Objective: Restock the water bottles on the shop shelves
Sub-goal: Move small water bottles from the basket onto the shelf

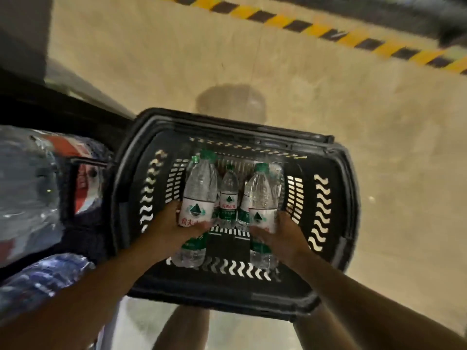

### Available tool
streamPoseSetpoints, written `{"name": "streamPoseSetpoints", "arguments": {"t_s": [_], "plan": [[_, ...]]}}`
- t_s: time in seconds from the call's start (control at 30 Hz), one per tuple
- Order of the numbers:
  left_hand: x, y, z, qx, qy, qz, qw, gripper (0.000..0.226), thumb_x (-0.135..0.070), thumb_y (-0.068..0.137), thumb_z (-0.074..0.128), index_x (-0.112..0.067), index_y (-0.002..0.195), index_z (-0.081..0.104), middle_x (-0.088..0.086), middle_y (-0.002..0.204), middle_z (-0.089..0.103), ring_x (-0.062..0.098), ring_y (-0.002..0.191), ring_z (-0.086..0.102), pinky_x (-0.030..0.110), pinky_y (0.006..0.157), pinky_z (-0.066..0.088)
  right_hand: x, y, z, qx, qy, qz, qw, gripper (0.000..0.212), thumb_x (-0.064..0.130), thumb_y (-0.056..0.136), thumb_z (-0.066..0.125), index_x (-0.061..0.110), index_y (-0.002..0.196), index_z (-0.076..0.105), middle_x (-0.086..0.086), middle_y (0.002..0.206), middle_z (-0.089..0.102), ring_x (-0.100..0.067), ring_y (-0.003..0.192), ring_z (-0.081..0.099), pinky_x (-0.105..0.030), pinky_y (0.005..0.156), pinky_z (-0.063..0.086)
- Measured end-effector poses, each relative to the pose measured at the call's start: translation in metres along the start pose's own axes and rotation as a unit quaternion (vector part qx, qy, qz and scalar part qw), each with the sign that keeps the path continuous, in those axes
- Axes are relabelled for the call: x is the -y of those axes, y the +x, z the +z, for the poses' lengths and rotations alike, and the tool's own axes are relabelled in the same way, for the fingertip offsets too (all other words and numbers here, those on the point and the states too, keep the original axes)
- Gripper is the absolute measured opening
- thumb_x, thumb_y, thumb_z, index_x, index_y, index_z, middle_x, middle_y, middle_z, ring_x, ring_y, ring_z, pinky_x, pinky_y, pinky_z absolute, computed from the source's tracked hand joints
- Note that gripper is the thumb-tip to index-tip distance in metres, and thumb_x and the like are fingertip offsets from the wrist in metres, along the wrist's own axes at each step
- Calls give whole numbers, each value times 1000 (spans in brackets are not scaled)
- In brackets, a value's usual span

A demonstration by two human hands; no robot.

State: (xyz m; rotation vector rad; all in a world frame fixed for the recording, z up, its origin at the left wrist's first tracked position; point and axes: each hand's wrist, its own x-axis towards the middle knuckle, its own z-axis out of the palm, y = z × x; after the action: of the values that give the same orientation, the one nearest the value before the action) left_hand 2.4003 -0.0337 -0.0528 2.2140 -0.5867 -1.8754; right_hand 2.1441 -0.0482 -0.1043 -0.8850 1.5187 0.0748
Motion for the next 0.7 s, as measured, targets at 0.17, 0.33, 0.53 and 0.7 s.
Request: {"name": "streamPoseSetpoints", "arguments": {"t_s": [0.17,0.33,0.53,0.7], "plan": [[-59,-137,-46,-8,-62,57,996,45,-17,83,81,-14,120,57,1,112,73,2,92,69,12,69,52,97,-125,-24,-2,34,-81,996,38,41,85,82,36,109,54,10,95,72,8,78,68,-10,56,51],[-118,-278,-97,-54,-125,147,980,44,1,84,77,-21,117,58,-12,97,76,-7,82,72,10,67,56,202,-254,-40,-14,106,-151,983,62,42,70,91,26,122,61,5,112,77,-6,102,73,-30,89,59],[-157,-411,-141,-71,-174,260,947,55,-19,86,74,-21,135,51,-8,122,70,5,109,69,19,84,56,280,-390,-56,-45,119,-235,964,66,43,67,88,26,125,60,10,113,75,-12,108,71,-34,91,60],[-157,-472,-155,-63,-216,309,924,60,-28,84,70,-14,139,50,4,131,67,18,120,65,27,96,56,297,-456,-51,-71,83,-276,955,74,45,73,87,24,135,53,6,120,70,-10,106,69,-30,84,60]]}}
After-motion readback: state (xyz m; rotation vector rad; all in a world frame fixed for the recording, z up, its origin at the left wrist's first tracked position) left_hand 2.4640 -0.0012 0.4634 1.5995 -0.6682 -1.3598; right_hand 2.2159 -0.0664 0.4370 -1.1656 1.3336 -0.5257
